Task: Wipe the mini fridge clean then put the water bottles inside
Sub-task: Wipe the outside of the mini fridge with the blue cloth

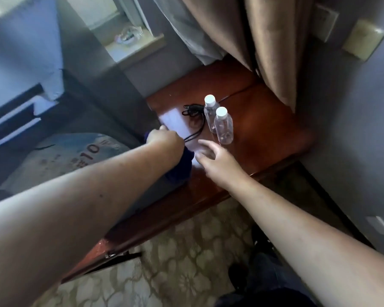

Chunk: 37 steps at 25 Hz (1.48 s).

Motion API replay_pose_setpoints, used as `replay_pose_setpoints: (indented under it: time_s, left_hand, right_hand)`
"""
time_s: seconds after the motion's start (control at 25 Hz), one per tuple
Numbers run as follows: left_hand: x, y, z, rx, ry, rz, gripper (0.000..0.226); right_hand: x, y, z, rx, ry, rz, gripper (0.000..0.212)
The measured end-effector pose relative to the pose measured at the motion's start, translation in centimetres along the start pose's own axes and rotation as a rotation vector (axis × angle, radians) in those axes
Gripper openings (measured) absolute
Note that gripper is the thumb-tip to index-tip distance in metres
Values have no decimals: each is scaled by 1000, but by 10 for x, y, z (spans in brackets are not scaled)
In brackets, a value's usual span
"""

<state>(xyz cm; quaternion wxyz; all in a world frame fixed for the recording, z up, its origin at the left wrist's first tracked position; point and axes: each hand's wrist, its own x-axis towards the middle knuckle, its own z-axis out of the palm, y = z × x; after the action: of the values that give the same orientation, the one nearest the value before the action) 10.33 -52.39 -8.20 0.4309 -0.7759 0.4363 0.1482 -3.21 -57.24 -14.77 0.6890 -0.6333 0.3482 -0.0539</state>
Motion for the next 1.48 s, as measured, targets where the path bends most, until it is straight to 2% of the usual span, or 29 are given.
replay_pose_setpoints:
  time_s: [0.2,0.4,0.56,0.72,0.92,1.08,1.16,1.32,1.48]
  left_hand:
    - [62,52,52,-17,-56,41,41]
    - [88,69,68,-12,-82,91,37]
    - [77,57,53,-19,-83,81,36]
    - [37,30,19,-35,-49,18,37]
    - [-55,-21,-34,-43,110,-35,38]
    - [-111,-59,-70,-109,233,-88,39]
    - [-119,-79,-83,-159,279,-147,39]
    - [-101,-84,-85,-165,217,-221,48]
    - [-42,-61,-67,-161,153,-317,53]
  right_hand:
    - [17,78,-15,-5,-6,168,40]
    - [26,98,-27,-17,-6,231,38]
    - [32,79,-34,-92,-44,187,40]
    - [21,50,-27,-203,-104,133,53]
    - [-13,-8,-8,-263,-140,-58,75]
    - [-38,-51,24,-158,-144,-260,56]
    - [-41,-62,36,-70,-92,-318,59]
    - [-41,-49,35,28,45,-261,73]
    - [-41,-10,25,0,52,-149,65]
